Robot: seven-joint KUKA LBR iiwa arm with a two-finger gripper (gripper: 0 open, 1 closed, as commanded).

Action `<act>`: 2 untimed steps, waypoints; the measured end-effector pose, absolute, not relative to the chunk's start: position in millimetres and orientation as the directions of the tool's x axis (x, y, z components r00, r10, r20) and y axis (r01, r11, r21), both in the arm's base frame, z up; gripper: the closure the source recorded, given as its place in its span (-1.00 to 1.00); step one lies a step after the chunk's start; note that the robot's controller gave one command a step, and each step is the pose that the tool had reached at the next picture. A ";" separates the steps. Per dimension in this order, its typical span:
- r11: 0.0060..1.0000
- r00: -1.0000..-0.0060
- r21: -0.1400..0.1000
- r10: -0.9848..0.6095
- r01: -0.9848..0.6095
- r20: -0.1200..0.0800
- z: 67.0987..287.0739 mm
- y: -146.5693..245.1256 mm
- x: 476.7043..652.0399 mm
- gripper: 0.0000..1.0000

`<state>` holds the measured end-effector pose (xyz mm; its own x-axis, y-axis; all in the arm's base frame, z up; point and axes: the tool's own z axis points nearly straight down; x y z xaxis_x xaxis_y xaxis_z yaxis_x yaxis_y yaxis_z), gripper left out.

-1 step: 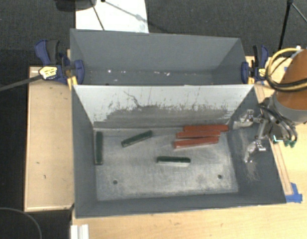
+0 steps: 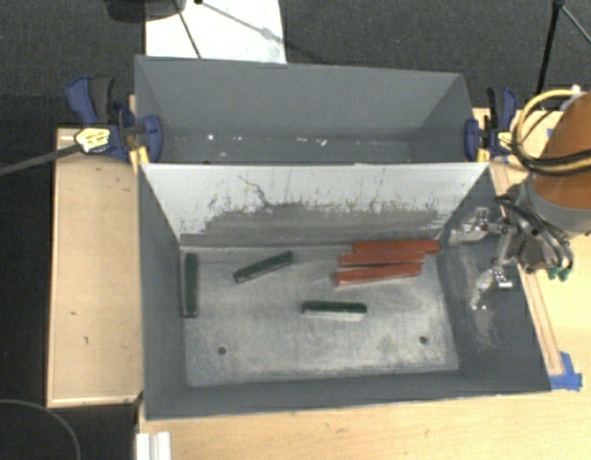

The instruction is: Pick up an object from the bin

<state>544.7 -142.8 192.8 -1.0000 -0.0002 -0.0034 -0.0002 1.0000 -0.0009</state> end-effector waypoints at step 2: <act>0.984 -0.984 0.000 -0.180 -0.180 0.000 102.2 -97.6 571.4 -1.00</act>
Offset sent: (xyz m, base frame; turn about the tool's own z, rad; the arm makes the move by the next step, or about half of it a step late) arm 0.0339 0.0590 -0.1060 -0.2636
